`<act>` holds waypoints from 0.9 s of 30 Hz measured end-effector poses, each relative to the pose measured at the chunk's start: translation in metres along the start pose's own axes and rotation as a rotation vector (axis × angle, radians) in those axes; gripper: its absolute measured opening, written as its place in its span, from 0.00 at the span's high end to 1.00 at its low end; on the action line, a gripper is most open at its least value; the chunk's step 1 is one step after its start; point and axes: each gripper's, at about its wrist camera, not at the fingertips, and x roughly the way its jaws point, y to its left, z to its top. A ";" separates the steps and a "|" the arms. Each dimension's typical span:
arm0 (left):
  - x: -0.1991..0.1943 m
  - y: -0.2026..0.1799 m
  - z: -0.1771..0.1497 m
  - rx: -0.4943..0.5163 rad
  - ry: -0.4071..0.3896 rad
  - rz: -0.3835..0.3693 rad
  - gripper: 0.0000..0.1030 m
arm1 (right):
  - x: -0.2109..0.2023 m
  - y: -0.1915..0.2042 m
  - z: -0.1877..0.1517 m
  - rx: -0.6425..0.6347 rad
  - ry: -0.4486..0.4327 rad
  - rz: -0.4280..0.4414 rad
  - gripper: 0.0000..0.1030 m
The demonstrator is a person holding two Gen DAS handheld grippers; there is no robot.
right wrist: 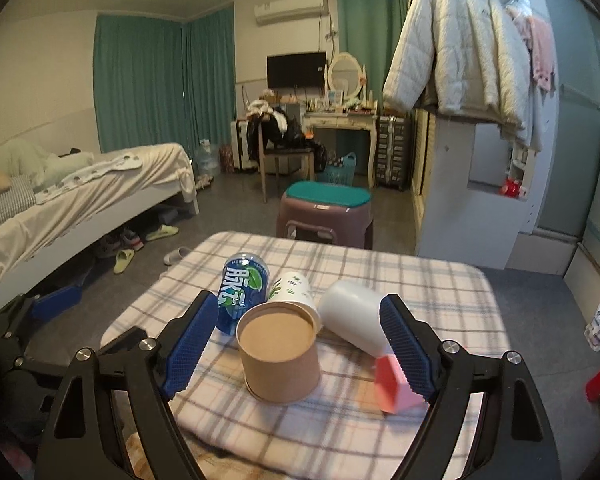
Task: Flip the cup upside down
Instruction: 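Lower the brown cup upside down onto the table and open the right tool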
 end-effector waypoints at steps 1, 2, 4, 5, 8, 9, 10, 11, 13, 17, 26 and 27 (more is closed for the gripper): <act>-0.006 -0.003 -0.001 0.003 -0.013 0.001 0.00 | -0.007 -0.002 0.000 -0.001 -0.008 -0.001 0.19; -0.012 -0.007 0.000 0.006 -0.024 0.002 0.00 | -0.021 -0.004 -0.002 -0.002 -0.023 -0.006 0.19; -0.023 -0.013 -0.003 0.012 -0.042 -0.005 0.00 | -0.041 -0.007 -0.005 0.001 -0.046 -0.015 0.19; -0.028 -0.016 -0.004 0.014 -0.050 -0.006 0.00 | -0.050 -0.009 -0.007 0.004 -0.054 -0.016 0.19; -0.042 -0.023 -0.008 0.023 -0.068 -0.004 0.00 | -0.073 -0.013 -0.016 0.016 -0.076 -0.025 0.19; -0.046 -0.025 -0.009 0.025 -0.072 -0.004 0.00 | -0.079 -0.014 -0.020 0.021 -0.076 -0.028 0.19; -0.049 -0.026 -0.008 0.026 -0.080 -0.004 0.00 | -0.084 -0.015 -0.024 0.026 -0.075 -0.027 0.19; -0.055 -0.028 -0.008 0.025 -0.094 -0.005 0.00 | -0.090 -0.017 -0.027 0.033 -0.079 -0.029 0.19; -0.065 -0.029 -0.007 0.018 -0.127 -0.003 0.00 | -0.097 -0.022 -0.032 0.044 -0.086 -0.036 0.19; -0.079 -0.032 -0.013 0.010 -0.197 0.019 0.00 | -0.106 -0.027 -0.046 0.047 -0.093 -0.049 0.12; -0.072 -0.039 -0.035 0.034 -0.186 0.053 0.00 | -0.092 -0.038 -0.070 0.077 -0.074 -0.033 0.00; -0.073 -0.039 -0.036 0.032 -0.184 0.055 0.00 | -0.088 -0.038 -0.072 0.072 -0.067 -0.037 0.00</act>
